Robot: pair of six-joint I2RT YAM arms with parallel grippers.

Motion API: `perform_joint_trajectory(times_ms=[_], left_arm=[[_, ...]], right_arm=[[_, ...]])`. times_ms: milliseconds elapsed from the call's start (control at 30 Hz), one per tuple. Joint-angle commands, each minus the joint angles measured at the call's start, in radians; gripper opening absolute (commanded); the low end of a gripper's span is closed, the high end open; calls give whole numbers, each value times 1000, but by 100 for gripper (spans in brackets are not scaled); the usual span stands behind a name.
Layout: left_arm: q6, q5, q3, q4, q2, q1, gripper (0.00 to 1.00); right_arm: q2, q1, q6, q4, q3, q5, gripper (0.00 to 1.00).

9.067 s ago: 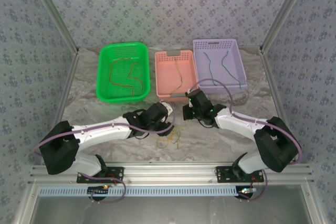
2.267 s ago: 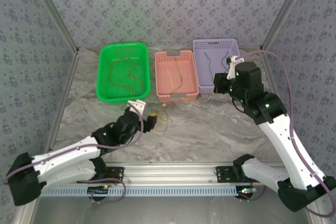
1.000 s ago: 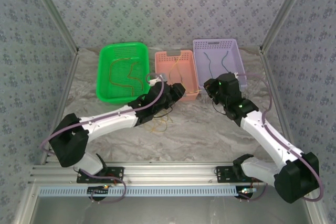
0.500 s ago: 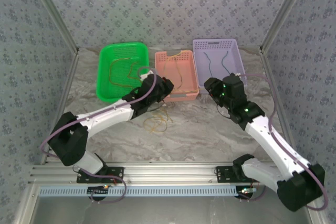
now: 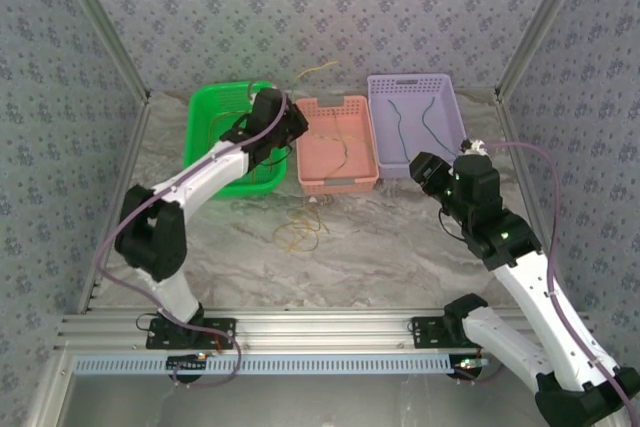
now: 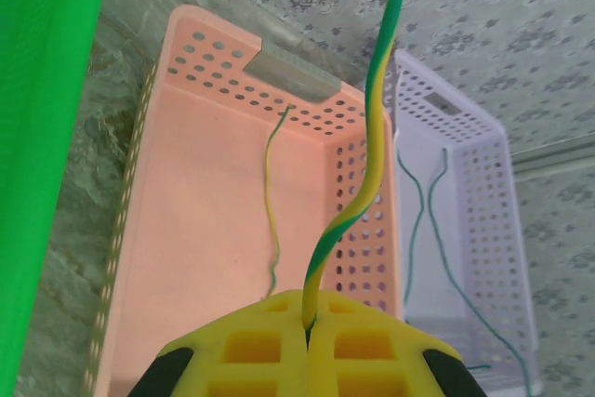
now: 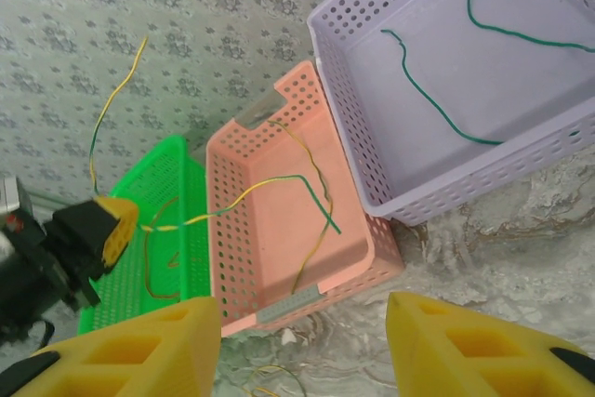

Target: Untangle the cables

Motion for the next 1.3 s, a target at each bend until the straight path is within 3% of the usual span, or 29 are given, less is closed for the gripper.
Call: perform_joint_trajectory(times_ms=[0, 133, 400, 1000, 1100, 1267], left_arm=[[143, 52, 140, -180, 66, 5, 0], [233, 51, 224, -274, 134, 4, 0], [330, 14, 234, -284, 205, -12, 0], [391, -122, 541, -551, 478, -40, 0], [395, -99, 608, -601, 511, -43, 22], [403, -100, 654, -620, 497, -61, 47]], right_arm=[[14, -10, -62, 3, -10, -33, 53], [45, -29, -101, 29, -4, -110, 54], [58, -35, -117, 25, 0, -152, 54], [55, -49, -130, 17, -9, -167, 55], [71, -52, -139, 19, -6, -181, 55], [89, -51, -163, 18, 9, -206, 56]])
